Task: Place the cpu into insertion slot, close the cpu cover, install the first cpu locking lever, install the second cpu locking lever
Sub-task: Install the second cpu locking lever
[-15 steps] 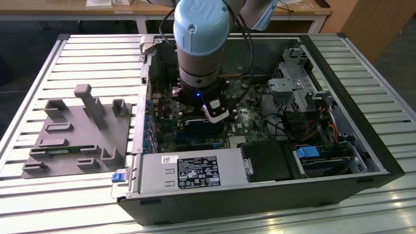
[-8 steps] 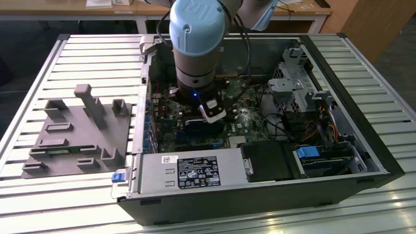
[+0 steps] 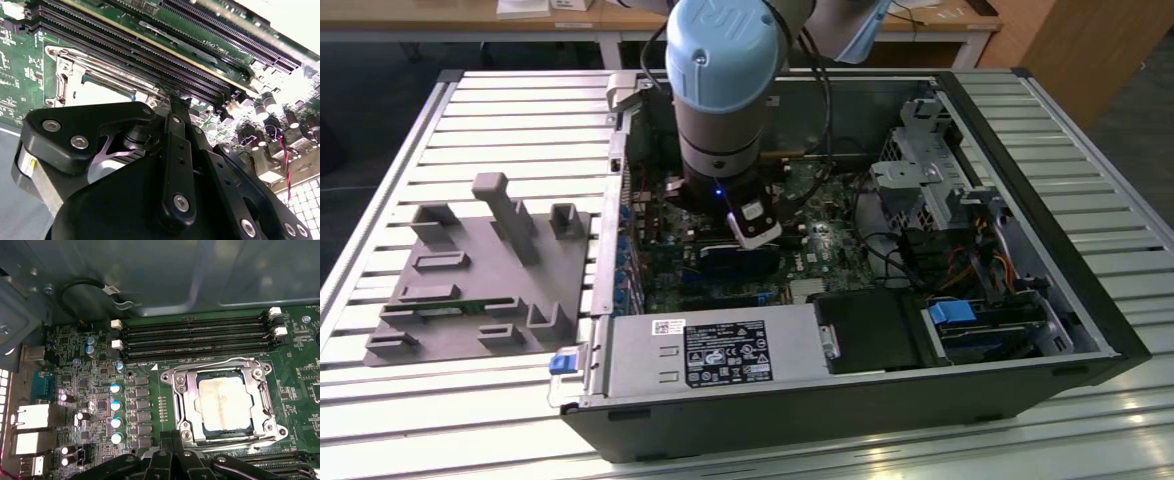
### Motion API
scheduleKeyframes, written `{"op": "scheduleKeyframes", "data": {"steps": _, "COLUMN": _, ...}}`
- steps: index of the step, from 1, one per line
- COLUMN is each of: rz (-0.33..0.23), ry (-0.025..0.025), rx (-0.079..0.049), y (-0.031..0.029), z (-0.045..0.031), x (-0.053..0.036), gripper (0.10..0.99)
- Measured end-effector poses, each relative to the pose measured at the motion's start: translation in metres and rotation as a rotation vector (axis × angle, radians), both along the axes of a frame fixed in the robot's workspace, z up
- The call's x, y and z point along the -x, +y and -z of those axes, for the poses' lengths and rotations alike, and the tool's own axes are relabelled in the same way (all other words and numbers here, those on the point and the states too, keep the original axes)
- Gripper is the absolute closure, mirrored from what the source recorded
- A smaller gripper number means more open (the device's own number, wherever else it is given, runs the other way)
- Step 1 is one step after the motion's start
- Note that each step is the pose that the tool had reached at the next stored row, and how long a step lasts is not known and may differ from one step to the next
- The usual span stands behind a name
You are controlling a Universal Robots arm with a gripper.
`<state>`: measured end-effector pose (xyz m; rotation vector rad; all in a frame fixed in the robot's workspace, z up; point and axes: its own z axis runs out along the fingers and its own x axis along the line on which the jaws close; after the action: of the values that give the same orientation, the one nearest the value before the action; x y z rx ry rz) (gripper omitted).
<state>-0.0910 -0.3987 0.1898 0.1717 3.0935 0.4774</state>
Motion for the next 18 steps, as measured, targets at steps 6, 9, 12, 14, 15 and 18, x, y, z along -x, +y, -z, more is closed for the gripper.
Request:
{"op": "scheduleKeyframes", "data": {"steps": 6, "rz": 0.000, "ry": 0.0000, "rx": 0.019, "y": 0.0000, "z": 0.0013, "x": 0.0004, "gripper": 0.980}}
{"op": "scheduleKeyframes", "data": {"steps": 9, "rz": 0.000, "ry": -0.0001, "rx": 0.019, "y": 0.0000, "z": 0.0013, "x": 0.0004, "gripper": 0.980}}
{"op": "scheduleKeyframes", "data": {"steps": 12, "rz": 0.000, "ry": 0.0000, "rx": 0.019, "y": 0.0001, "z": 0.0006, "x": 0.0004, "gripper": 0.980}}
{"op": "scheduleKeyframes", "data": {"steps": 14, "rz": 0.000, "ry": -0.0004, "rx": 0.018, "y": 0.0001, "z": -0.0016, "x": 0.0003, "gripper": 0.980}}
{"op": "scheduleKeyframes", "data": {"steps": 15, "rz": 0.000, "ry": -0.0002, "rx": 0.018, "y": 0.0001, "z": -0.0037, "x": 0.0004, "gripper": 0.980}}
{"op": "scheduleKeyframes", "data": {"steps": 18, "rz": 0.000, "ry": -0.0001, "rx": 0.019, "y": 0.0001, "z": -0.0092, "x": 0.0004, "gripper": 0.980}}
